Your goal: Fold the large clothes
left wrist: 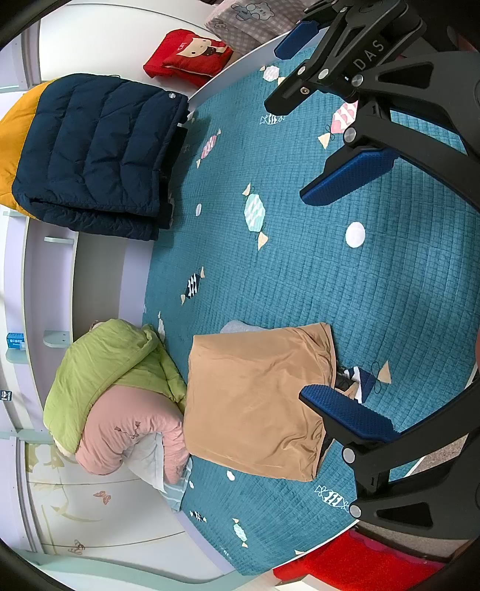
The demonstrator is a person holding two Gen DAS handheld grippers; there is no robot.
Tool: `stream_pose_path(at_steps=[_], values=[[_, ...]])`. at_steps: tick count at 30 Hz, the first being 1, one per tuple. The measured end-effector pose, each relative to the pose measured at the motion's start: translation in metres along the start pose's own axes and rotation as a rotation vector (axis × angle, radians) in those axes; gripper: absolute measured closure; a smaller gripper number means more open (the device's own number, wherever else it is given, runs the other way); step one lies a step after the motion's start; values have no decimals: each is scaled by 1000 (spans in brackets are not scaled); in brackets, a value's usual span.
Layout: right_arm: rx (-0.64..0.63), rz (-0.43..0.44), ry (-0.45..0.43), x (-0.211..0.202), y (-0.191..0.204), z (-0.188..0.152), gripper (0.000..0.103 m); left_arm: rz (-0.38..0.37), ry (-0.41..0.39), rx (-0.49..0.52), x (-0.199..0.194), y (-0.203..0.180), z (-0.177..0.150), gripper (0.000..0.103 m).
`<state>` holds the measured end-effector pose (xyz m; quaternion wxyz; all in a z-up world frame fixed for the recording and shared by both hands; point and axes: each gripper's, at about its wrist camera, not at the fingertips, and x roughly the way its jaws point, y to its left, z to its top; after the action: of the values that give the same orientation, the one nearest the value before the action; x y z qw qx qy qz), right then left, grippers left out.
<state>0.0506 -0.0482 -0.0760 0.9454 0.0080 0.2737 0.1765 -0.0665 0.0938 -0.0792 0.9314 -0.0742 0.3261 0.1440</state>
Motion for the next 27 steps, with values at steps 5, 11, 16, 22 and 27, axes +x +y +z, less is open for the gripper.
stream_pose_path(at_steps=[5,11,16,22,27], values=[[5,1,2,-2,0,0,8,4,-1,-1,-2,-2,0,5],[8,-1,10,-5,-1,-1,8,8,4,-5,-3,-5,1,5],[10,-1,12,-5,-1,-1,8,10,4,-5,-2,-6,1,5],[-2,-9,18,-4,1,-1,8,13,1,-6,-3,-6,1,5],[-4,-12,16,-6,1,-1,8,15,-1,-6,-3,-7,1,5]])
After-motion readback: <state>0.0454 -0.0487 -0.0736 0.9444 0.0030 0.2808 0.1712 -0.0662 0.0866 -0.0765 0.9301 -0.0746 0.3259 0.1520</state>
